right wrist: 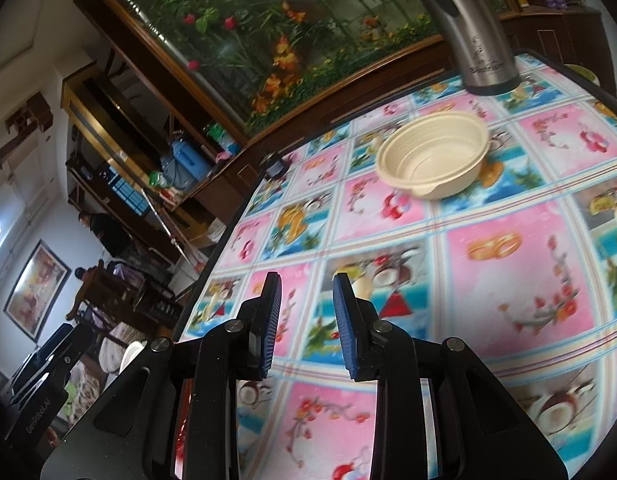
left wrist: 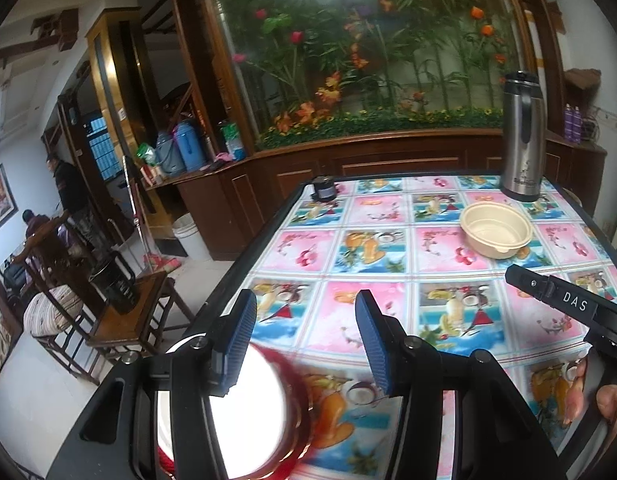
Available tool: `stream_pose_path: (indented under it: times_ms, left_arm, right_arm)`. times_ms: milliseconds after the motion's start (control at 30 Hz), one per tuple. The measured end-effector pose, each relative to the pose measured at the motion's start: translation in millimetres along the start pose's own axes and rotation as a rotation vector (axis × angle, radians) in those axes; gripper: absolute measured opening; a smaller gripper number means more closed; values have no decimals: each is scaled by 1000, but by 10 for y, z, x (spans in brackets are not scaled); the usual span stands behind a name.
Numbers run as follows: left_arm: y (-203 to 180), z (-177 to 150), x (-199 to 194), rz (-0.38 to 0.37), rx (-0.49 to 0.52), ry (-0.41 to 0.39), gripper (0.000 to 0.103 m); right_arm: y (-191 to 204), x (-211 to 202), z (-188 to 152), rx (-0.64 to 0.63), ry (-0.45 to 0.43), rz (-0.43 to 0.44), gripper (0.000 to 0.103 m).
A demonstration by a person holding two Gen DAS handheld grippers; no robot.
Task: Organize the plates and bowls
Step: 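Open the left tool and withdraw it from the stack, then grasp the rim of the beige bowl with the left tool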
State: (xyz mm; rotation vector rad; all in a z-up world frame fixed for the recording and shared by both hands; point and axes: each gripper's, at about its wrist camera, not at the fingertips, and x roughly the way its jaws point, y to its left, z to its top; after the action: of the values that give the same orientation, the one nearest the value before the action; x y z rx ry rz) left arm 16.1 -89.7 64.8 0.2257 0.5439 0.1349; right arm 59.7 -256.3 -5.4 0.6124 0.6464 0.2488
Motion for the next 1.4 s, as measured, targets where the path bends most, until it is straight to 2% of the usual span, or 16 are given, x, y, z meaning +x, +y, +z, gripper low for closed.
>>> stream_pose_path:
  times_ms: [300,400,433,533,633,767,867,967,1100,1267,1400]
  left_arm:
    - [-371,223,123,-50,46,-11,51]
    - [-521,411,300,-127,49,20,52]
    - [-575,516,423,-179,38,56,52]
    - [-733,722,752,-270,26,153,54]
    - [-906,935,1166,-298,12,244,57]
    - [-1080,1039,1678,-362,-74,379,57]
    - [-1194,1053,2000,-387,-148,457,57]
    - [-1294,1027,2245,-401,-212,506,57]
    - [-1403,973,2468,-383,-228,530,57]
    - [-1507,983,2616,-395,-246,533,57]
    - [-1597,969,2704,-391,-248,546,57]
  right_arm:
    - [-305,-147,334,22,-45,-42,26]
    - [-461,-190,529,39,-63,-74,26]
    - [-544,-210,619,53,-70,-84,26]
    - [-820,-269,884,115,-82,-111,26]
    - [-1164,-252,1167,234,-68,-92,27]
    - [-1532,-58,1385,389,-14,-20,28]
    - [-1667,166,1407,458,34,9,28]
    - [-1718,398,1404,476,79,-11,28]
    - [-1734,552,1457,431,98,-90,28]
    - [-1815,587,1524,421,89,-132,28]
    - [-1824,686,1527,409,114,-122,28]
